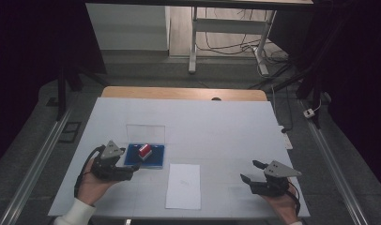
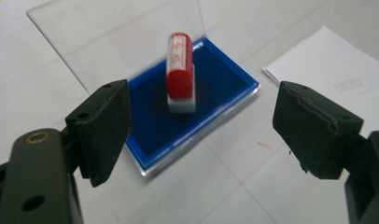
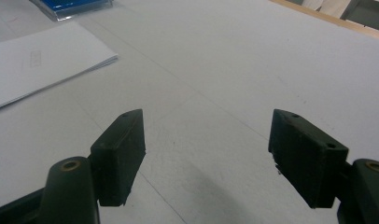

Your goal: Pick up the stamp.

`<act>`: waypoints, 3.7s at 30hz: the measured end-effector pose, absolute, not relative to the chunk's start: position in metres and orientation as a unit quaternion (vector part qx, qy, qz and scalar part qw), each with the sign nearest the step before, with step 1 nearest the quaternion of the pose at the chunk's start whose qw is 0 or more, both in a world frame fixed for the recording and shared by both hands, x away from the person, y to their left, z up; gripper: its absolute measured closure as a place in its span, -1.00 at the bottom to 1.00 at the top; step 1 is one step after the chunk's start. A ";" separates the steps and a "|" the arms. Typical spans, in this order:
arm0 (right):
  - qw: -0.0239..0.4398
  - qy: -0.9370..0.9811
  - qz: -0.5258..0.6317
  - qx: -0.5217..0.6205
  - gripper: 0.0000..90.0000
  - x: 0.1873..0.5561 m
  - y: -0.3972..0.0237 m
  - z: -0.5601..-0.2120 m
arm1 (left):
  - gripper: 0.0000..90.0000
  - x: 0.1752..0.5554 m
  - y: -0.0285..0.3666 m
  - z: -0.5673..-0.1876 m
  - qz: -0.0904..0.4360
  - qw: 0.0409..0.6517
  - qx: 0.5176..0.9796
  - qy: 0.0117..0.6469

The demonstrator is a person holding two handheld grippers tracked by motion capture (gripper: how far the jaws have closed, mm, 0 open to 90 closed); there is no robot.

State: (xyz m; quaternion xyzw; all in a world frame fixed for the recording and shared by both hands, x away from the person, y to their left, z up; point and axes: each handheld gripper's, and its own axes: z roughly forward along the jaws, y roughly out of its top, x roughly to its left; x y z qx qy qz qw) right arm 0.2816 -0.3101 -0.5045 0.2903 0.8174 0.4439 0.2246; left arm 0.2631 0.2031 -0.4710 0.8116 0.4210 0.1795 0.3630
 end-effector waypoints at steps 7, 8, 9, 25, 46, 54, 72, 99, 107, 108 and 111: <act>0.224 0.818 0.444 0.291 -0.40 0.282 -0.310 -0.505 | -0.54 0.281 0.196 -0.468 0.167 0.349 0.821 0.421; 0.224 0.817 0.444 0.291 -0.40 0.282 -0.310 -0.505 | -0.54 0.283 0.195 -0.468 0.166 0.346 0.822 0.421; 0.225 0.817 0.444 0.291 -0.40 0.282 -0.310 -0.504 | -0.53 0.285 0.193 -0.468 0.165 0.345 0.822 0.421; 0.218 0.819 0.442 0.293 -0.39 0.283 -0.309 -0.507 | -0.47 0.311 0.183 -0.471 0.168 0.326 0.827 0.426; 0.220 0.825 0.431 0.293 -0.37 0.282 -0.308 -0.509 | -0.12 0.324 0.178 -0.490 0.172 0.311 0.833 0.424; 0.219 0.825 0.431 0.292 -0.37 0.283 -0.308 -0.510 | 0.14 0.327 0.174 -0.496 0.171 0.309 0.838 0.417; 0.219 0.826 0.428 0.295 -0.36 0.282 -0.309 -0.510 | 0.55 0.327 0.175 -0.497 0.162 0.313 0.840 0.412; 0.221 0.826 0.427 0.293 -0.34 0.281 -0.310 -0.510 | 0.56 0.323 0.180 -0.488 0.168 0.323 0.834 0.415; 0.222 0.825 0.428 0.294 -0.34 0.281 -0.310 -0.510 | 0.56 0.319 0.188 -0.478 0.164 0.351 0.825 0.410; 0.222 0.825 0.428 0.294 -0.34 0.281 -0.310 -0.510 | 0.56 0.318 0.189 -0.476 0.164 0.356 0.824 0.409; 0.222 0.825 0.428 0.294 -0.34 0.281 -0.310 -0.510 | 0.56 0.316 0.189 -0.472 0.168 0.361 0.824 0.402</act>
